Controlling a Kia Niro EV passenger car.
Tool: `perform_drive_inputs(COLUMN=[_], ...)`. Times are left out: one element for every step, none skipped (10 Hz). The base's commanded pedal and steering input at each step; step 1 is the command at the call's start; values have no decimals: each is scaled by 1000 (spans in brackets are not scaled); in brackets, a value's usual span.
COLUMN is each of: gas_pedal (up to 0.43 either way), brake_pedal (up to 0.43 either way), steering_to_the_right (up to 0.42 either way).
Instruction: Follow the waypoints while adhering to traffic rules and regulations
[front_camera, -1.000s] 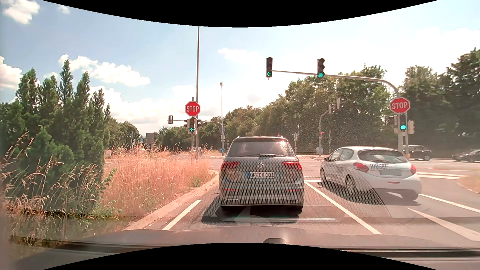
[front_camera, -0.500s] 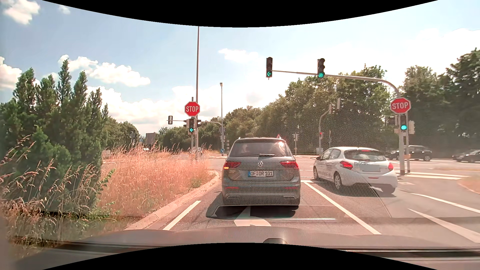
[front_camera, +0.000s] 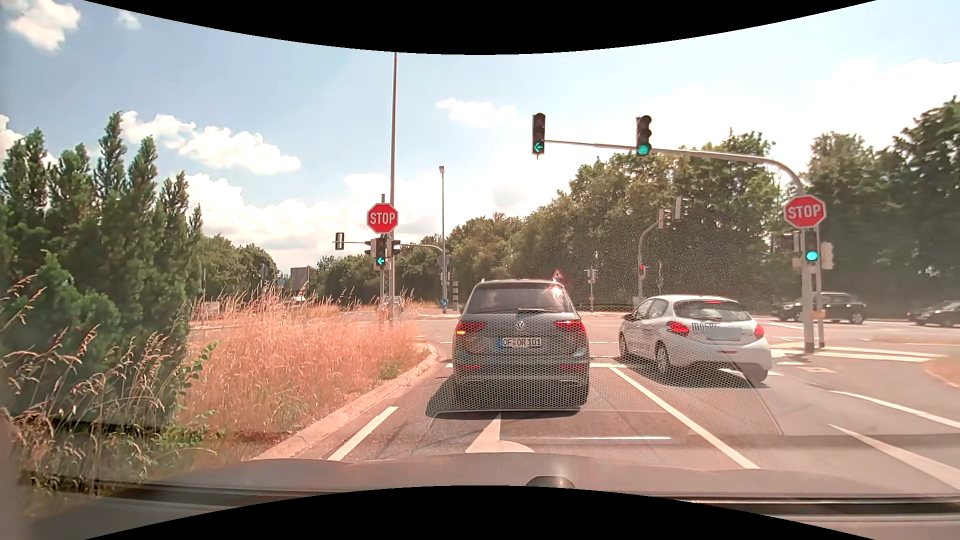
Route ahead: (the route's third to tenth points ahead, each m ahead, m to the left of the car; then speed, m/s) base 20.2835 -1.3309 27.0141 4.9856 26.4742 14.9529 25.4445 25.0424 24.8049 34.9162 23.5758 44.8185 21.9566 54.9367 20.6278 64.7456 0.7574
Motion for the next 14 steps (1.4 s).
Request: perform_drive_inputs(gas_pedal=[189,197,197,209,209,209,209,209,209,209,209,209,240,260], brake_pedal=[0,0,0,0,0,0,0,0,0,0,0,0,0,0], steering_to_the_right=[8,8,8,8,8,8,8,8,8,8,7,7,7,6])
